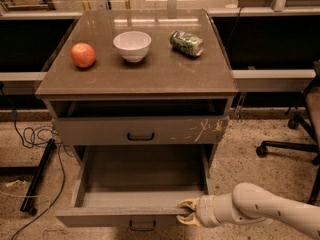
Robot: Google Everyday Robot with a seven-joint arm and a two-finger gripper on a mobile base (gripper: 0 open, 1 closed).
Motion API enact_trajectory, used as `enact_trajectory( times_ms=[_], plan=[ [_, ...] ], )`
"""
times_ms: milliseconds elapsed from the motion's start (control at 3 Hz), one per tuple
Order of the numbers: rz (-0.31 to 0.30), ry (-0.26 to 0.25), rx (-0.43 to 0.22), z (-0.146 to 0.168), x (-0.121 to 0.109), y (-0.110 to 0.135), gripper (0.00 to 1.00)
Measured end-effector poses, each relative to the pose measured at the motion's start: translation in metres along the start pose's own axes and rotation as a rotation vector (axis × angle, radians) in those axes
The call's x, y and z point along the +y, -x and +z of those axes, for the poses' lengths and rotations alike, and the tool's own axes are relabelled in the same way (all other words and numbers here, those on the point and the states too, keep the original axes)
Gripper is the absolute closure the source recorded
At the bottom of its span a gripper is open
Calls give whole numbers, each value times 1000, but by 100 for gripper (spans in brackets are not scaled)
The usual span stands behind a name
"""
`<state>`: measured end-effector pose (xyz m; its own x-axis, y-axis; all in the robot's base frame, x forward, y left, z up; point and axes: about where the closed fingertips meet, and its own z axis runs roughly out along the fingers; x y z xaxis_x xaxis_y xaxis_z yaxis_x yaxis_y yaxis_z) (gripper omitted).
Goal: Open middle drawer
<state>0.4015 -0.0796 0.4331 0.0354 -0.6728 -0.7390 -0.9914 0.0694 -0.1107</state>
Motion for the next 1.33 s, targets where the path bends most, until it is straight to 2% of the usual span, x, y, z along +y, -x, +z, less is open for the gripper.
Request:
enact_trajectory(
  times_ms=[667,1000,1333],
  plan=[
    [0,0,0,0,0,0,35],
    [0,0,0,0,0,0,4],
    [0,0,0,0,0,0,0]
  ],
)
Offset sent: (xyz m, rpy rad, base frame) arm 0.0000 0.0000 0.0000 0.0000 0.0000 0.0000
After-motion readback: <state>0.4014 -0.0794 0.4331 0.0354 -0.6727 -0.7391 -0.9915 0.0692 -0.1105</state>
